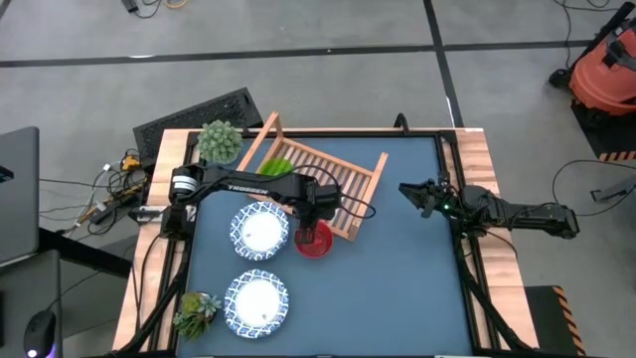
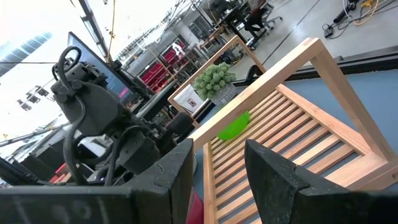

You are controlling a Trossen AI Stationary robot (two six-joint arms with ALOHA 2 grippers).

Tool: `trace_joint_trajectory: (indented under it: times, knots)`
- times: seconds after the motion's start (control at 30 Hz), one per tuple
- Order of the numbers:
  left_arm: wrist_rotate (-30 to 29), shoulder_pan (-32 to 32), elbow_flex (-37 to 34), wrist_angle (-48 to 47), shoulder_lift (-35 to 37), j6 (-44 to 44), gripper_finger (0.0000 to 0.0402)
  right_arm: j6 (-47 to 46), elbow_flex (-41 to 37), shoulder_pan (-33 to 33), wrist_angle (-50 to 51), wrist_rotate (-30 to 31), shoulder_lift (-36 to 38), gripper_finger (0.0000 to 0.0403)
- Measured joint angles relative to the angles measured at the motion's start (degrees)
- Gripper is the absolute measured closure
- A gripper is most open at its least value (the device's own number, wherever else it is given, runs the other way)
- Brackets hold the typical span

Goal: Place and stack bowls onto a shelf
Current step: Stack the small orange bowl on top of the small green bowl on the shelf

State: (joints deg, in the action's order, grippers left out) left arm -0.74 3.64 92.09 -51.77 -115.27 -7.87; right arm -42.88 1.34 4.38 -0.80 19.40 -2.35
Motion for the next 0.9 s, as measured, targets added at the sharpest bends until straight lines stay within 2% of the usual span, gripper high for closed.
trace_joint_trajectory:
  times: [0.23, 0.43, 0.57, 0.8, 0.9]
  knots:
    - [1.8, 0.4, 0.0, -0.2, 0.0, -0.4, 0.0399, 1.1, 0.0, 0.0, 0.0, 0.0, 0.0, 0.0232]
    - [1.8, 0.4, 0.0, -0.1, 0.0, -0.1, 0.0387, 1.2, 0.0, 0.0, 0.0, 0.0, 0.0, 0.0232]
    - [1.9, 0.4, 0.0, 0.2, 0.0, -0.4, 0.0365, 1.3, 0.0, 0.0, 0.0, 0.0, 0.0, 0.0232]
    - [2.2, 0.4, 0.0, -0.1, 0.0, 0.2, 0.0292, 1.3, 0.0, 0.0, 0.0, 0.0, 0.0, 0.0232]
    - [2.8, 0.4, -0.5, 0.5, 0.0, 0.4, 0.0278, 1.4, 0.0, 0.0, 0.0, 0.0, 0.0, 0.0232]
